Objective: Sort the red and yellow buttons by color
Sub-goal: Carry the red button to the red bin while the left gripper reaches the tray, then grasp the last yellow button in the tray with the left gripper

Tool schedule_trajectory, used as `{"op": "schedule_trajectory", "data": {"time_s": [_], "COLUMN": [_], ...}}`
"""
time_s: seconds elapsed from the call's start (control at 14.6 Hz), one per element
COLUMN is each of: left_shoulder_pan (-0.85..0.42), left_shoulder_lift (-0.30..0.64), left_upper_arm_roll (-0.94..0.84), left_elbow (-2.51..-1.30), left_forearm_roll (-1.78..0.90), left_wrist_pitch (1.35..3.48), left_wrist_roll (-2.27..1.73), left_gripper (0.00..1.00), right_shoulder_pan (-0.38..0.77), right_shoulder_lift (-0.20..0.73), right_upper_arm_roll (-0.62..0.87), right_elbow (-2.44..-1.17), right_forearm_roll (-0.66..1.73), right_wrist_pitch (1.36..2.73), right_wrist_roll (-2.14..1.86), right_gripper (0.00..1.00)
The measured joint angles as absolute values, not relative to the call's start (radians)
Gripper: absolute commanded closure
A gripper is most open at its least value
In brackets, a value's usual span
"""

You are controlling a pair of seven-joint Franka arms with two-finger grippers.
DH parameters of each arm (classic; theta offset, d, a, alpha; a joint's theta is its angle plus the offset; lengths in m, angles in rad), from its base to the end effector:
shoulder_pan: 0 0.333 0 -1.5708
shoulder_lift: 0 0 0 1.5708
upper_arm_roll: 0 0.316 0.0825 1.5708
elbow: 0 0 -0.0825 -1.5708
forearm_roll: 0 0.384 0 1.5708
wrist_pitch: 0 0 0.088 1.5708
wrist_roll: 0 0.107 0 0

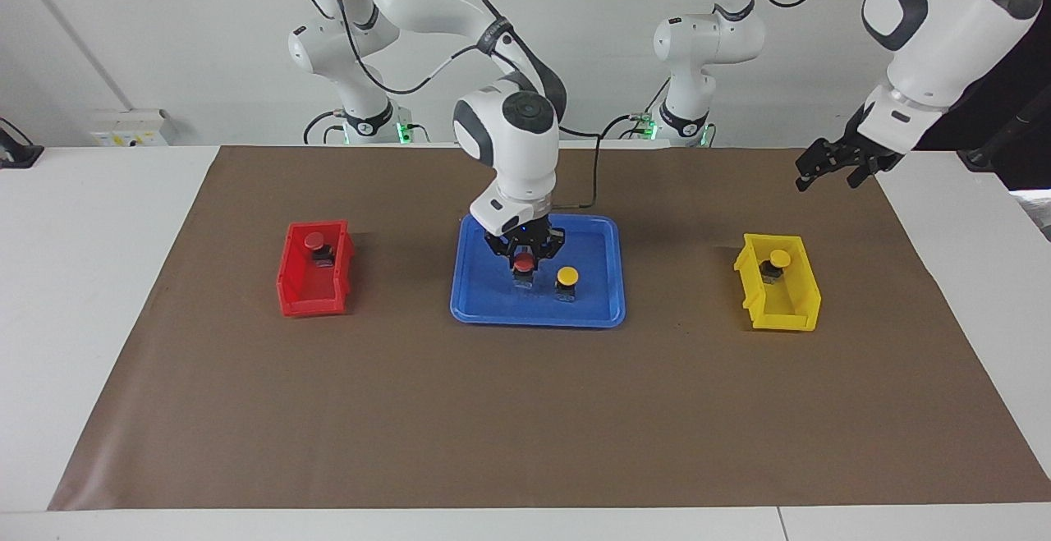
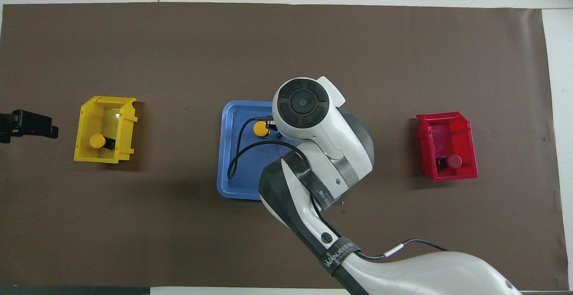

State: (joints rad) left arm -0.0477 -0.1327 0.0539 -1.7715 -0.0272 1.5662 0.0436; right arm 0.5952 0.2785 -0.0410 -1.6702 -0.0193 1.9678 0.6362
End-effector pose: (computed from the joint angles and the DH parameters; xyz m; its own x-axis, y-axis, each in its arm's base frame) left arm 0.5087 0.0019 0.6002 0.9967 -0.0385 -0.0712 -0.0359 -0.9987 0.0374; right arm 0.5467 0.3395 0.4440 0.9968 -0.0727 0.0328 -0.0732 -0.9972 0.0121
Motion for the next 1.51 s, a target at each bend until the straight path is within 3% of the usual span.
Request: {"op": "schedule_trajectory", "data": {"time_s": [0.27,0.41,0.69,1.1,1.51], "left_shoulder_pan": [-0.048,-0.069,-0.289,-0.556,-0.666], "left_shoulder_lift": [-0.126,-0.114,-0.045,0.134,0.226], "left_upper_arm_roll": [0.036,0.022,-0.002,-0.009,-0.008], "left_elbow": [-1.739,-1.774,-1.88,-1.89,-1.887], "left_forearm_roll": [-0.026,-0.026,-0.026,-0.026,-0.026], "left_wrist_pitch": [1.568,1.665,1.887,2.079,2.163], "left_wrist_roll": [0.089,0.0,-0.329,-0.605,-0.713], "left_gripper": [0.0,0.0,0.0,0.0,0.0], "right_shoulder_pan": [0.363,0.235,0.054,0.029,0.027], "right_shoulder_lift": [0.054,-0.02,-0.055,-0.053,-0.042], "right_upper_arm_roll": [-0.048,-0.051,-0.051,-0.044,-0.044], "right_elbow": [-1.73,-1.812,-1.977,-2.151,-2.238], "right_forearm_roll": [-0.012,0.003,0.02,0.02,0.02], "right_wrist_pitch": [1.803,1.811,1.934,2.14,2.249], "right_wrist_roll": [0.327,0.163,-0.058,-0.085,-0.085], "right_gripper": [0.77,0.77,0.77,0.77,0.77]}}
